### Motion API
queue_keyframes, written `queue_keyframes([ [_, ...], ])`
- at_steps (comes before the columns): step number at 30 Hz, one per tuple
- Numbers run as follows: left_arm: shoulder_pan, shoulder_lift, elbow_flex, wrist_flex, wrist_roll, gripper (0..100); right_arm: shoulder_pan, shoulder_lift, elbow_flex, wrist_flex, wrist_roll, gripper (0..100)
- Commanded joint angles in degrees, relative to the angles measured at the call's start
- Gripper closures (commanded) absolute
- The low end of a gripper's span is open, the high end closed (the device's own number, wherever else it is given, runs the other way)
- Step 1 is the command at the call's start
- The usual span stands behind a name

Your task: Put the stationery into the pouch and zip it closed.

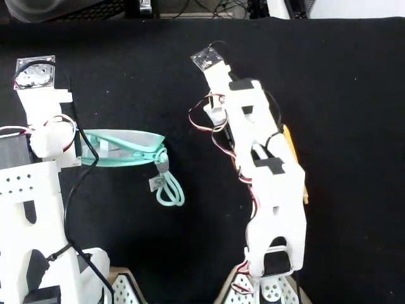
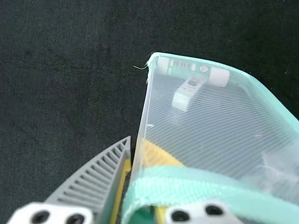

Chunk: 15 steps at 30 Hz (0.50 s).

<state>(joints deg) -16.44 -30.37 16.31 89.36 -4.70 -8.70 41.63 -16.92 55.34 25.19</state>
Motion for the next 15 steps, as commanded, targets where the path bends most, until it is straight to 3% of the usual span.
queue_keyframes([
  [1, -1.27, 0.97, 1.19, -0.26, 0.09, 97, 0.97, -2.42, -1.54, 3.52, 0.88, 98.6],
  [6, -1.19, 1.05, 1.19, -0.44, 0.09, 97, 1.14, -9.89, 4.0, 10.11, 0.88, 98.6],
  [15, -1.1, 0.88, 1.19, -0.26, 0.09, 97, -3.87, -28.79, 28.18, 7.3, 0.97, 98.2],
])
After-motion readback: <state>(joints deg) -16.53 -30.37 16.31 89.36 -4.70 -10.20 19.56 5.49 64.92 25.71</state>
